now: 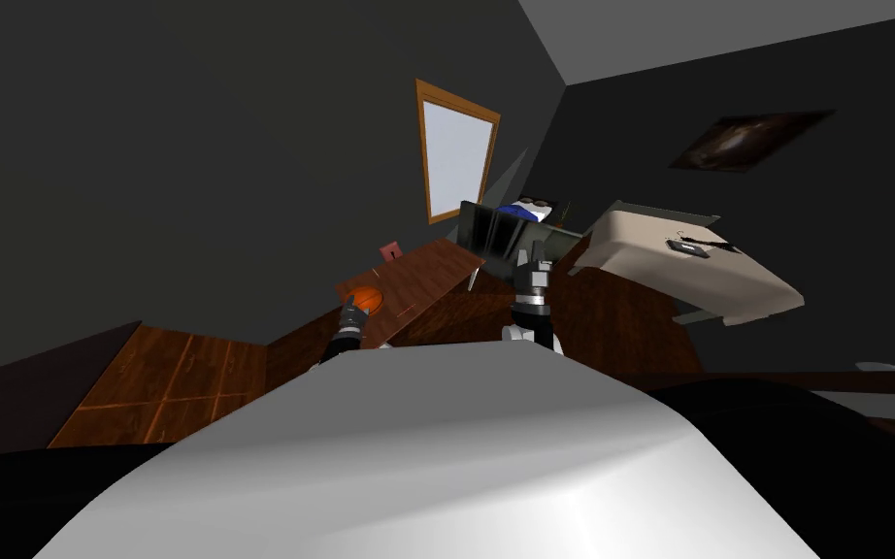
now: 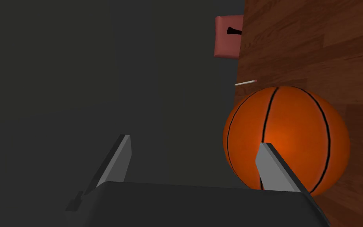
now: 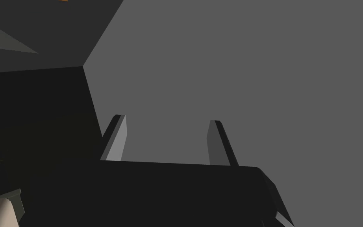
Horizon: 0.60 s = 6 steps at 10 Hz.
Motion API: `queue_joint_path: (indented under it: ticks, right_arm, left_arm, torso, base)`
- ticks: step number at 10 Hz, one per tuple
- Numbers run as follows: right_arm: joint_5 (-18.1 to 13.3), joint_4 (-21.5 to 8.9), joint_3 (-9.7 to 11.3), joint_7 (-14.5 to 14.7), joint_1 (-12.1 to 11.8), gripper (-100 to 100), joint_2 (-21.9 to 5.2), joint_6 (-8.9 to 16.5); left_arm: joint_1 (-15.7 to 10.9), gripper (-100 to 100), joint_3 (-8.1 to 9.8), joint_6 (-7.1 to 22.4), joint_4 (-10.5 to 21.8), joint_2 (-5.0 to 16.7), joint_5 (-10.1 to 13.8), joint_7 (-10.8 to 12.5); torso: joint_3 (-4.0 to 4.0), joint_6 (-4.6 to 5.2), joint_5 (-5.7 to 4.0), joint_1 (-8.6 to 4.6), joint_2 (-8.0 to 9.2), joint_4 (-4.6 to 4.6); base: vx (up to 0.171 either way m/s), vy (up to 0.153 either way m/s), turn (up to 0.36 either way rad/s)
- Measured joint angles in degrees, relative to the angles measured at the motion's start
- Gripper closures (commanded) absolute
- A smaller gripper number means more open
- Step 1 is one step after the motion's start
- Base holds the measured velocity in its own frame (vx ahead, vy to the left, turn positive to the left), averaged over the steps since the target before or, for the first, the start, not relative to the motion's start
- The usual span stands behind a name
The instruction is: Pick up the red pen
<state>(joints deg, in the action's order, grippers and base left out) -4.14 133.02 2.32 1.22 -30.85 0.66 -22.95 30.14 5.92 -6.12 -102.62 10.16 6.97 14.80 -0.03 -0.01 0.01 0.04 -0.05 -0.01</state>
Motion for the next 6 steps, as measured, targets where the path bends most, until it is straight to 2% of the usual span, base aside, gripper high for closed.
queue_joint_path:
  ticks: [1,3,4,6]
  right_arm:
    - [0.0,0.0,0.0,0.0,0.0,0,0.0,0.0]
    - [0.0,0.0,0.0,0.0,0.0,0,0.0,0.0]
    - [0.0,0.0,0.0,0.0,0.0,0,0.0,0.0]
    - [0.0,0.0,0.0,0.0,0.0,0,0.0,0.0]
  left_arm:
    - [-0.4,-100,0.14,0.4,2.1,0.0,0.2,0.5]
    - [-0.7,-100,0.71,2.9,4.7,-0.2,0.7,1.3]
    - [-1.7,-100,1.25,4.6,6.5,-0.1,1.2,1.9]
    - [-2.6,-100,1.87,5.7,11.7,0.2,2.0,3.0]
  torso:
    - [0.0,-0.03,0.01,0.01,-0.01,0.0]
    - [-0.01,-0.03,0.0,0.0,-0.01,0.0]
    - [-0.02,0.01,0.0,-0.01,-0.03,0.0]
    - [-0.02,-0.01,0.01,0.02,-0.04,-0.01]
  base:
    - [0.012,0.005,-0.204]
    - [0.012,0.005,-0.169]
    - [0.013,0.008,-0.111]
    - [0.017,0.009,-0.147]
